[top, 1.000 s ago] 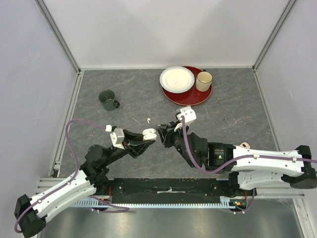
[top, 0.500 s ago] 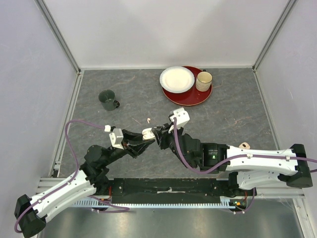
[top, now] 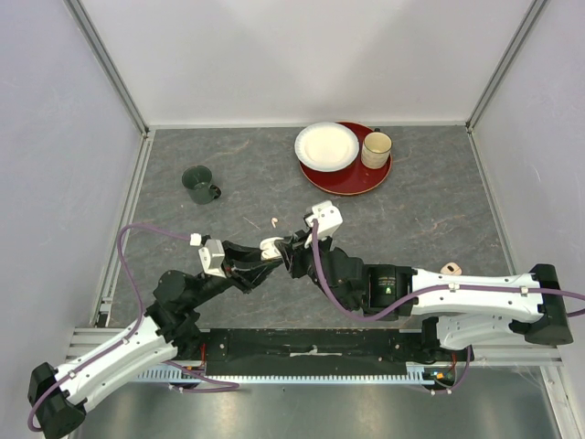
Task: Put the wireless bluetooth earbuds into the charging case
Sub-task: Place the earbud in the charging case, then move the earbud to the center of the board.
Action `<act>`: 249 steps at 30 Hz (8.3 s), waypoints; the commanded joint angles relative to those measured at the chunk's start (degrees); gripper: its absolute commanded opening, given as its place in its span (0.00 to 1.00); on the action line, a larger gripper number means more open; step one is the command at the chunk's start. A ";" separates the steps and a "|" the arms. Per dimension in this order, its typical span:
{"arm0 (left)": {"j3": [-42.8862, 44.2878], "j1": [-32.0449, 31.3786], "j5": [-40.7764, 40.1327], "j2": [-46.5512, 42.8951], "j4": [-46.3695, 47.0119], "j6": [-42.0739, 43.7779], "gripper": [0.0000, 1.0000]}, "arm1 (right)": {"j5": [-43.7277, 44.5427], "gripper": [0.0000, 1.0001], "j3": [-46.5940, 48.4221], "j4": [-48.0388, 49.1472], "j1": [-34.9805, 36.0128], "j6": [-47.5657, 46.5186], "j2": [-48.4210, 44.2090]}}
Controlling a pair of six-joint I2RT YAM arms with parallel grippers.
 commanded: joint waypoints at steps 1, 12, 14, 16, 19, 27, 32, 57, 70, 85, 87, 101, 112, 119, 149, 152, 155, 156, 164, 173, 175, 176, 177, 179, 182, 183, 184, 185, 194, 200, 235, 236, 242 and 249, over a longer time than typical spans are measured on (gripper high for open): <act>-0.10 -0.29 -1.18 -1.77 3.00 -1.51 0.02 | 0.10 0.00 2.14 -0.58 0.34 -1.14 0.34; 0.33 -0.20 -2.50 -0.98 3.26 -1.25 0.02 | 0.18 0.00 2.93 -2.42 1.83 -5.10 2.09; 0.25 -0.20 -3.29 -1.15 3.17 -1.51 0.02 | 1.16 0.00 2.84 -2.51 2.44 -4.92 2.27; 0.07 -0.29 -5.30 -1.59 3.00 -1.95 0.02 | 1.59 0.00 2.75 -2.60 2.97 -4.83 2.53; -0.11 -0.20 -6.28 -2.21 3.17 -2.21 0.02 | 1.95 0.00 2.58 -2.60 3.41 -4.74 2.62; -0.46 -0.29 -8.21 -2.91 3.17 -2.21 0.02 | 1.25 0.00 2.75 -2.51 3.94 -5.27 2.80; -0.46 -0.20 -9.71 -2.91 3.17 -2.30 0.02 | 1.16 0.00 2.40 -2.25 4.38 -5.18 2.71; -0.02 -0.29 1.54 -3.35 -1.13 2.97 0.02 | 4.59 0.00 8.02 -5.50 2.71 -6.67 2.45; 0.16 -0.29 0.75 -5.37 -3.33 4.82 0.02 | -3.67 0.00 15.14 -17.97 2.36 -8.87 4.28; 0.16 -0.29 -0.31 -6.51 -3.42 5.26 0.02 | -4.65 0.00 17.61 -24.13 2.44 -6.94 6.31; 0.07 -0.20 -0.31 -6.51 -3.42 5.26 0.02 | -4.73 0.00 17.87 -24.13 2.44 -6.94 5.96; -0.02 -0.20 -0.48 -6.34 -2.98 5.17 0.02 | -5.00 0.00 18.75 -25.10 2.44 -6.85 5.35; -0.11 -0.20 -0.57 -6.43 -2.19 5.08 0.02 | -5.79 0.00 19.45 -27.21 2.44 -6.68 6.49; -0.11 -0.29 -0.13 -6.34 -1.49 4.99 0.02 | -5.62 0.00 18.92 -27.39 2.36 -6.06 8.24; -0.72 -0.29 -0.04 -6.78 0.36 3.94 0.02 | 0.54 0.00 18.48 -26.86 2.36 -5.62 6.84; -0.63 -0.20 -0.13 -6.69 0.45 3.94 0.02 | -0.25 0.00 18.57 -27.12 2.27 -5.71 6.84; -0.63 -0.29 -0.04 -6.52 0.54 3.94 0.02 | -1.21 0.00 18.31 -27.21 2.27 -5.53 6.84; -0.63 -0.20 -0.04 -6.52 0.62 3.94 0.02 | -1.48 0.00 18.22 -27.38 2.27 -5.45 7.01; -0.81 -0.20 -1.09 -6.78 1.24 3.85 0.02 | -4.47 0.00 18.13 -28.44 2.27 -4.22 7.89; -1.51 -0.29 -3.20 -7.75 1.94 3.67 0.02 | -6.84 0.13 19.01 -28.71 2.18 -3.34 8.24; -1.60 -0.29 -3.21 -7.83 2.03 3.50 0.02 | -7.46 0.15 19.45 -28.88 2.27 -2.98 8.33; -1.69 -0.20 -3.21 -7.92 2.03 3.50 0.02 | -7.89 0.16 19.54 -28.88 2.27 -2.90 8.51; -1.77 -0.20 -3.21 -7.92 2.03 3.41 0.02 | -8.33 0.18 19.71 -28.79 2.27 -2.81 8.51; -1.86 -0.29 -3.21 -8.10 2.03 3.23 0.02 | -9.04 0.19 20.06 -28.97 2.27 -2.55 8.51; -1.95 -0.20 -3.47 -8.36 2.03 3.06 0.02 | -9.74 0.24 20.24 -28.70 2.27 -2.63 8.51; -1.95 -0.29 -3.47 -8.36 2.03 2.97 0.02 | -9.92 0.24 20.24 -28.79 2.27 -2.55 8.51; -1.95 -0.20 -3.56 -8.45 2.03 2.97 0.02 | -10.27 0.24 20.33 -28.79 2.27 -2.63 8.51; -1.95 -0.20 -3.56 -8.45 2.03 2.97 0.02 | -10.62 0.24 20.33 -28.79 2.27 -2.55 8.42; -1.95 -0.29 -3.73 -8.36 2.38 3.06 0.02 | -11.24 0.31 20.77 -28.79 2.27 -2.28 9.56; -2.21 -0.20 -3.82 -8.89 2.29 3.06 0.02 | -11.15 0.38 21.03 -28.79 2.18 -1.58 9.65; 6.74 -0.29 -5.23 -7.93 -2.28 8.59 0.02 | -35.47 0.77 3.38 -24.59 -31.48 26.80 11.31; 8.06 -0.29 -4.97 -7.05 -2.19 8.94 0.02 | -36.28 0.77 2.76 -23.53 -31.39 27.68 13.32; 12.80 -0.29 -4.88 -5.55 -2.89 11.05 0.02 | -40.76 0.75 2.31 -15.80 -28.15 32.34 20.09; 16.15 -0.29 -4.44 -5.72 -4.91 12.90 0.02 | -44.19 0.72 9.33 -14.38 -23.58 34.19 31.09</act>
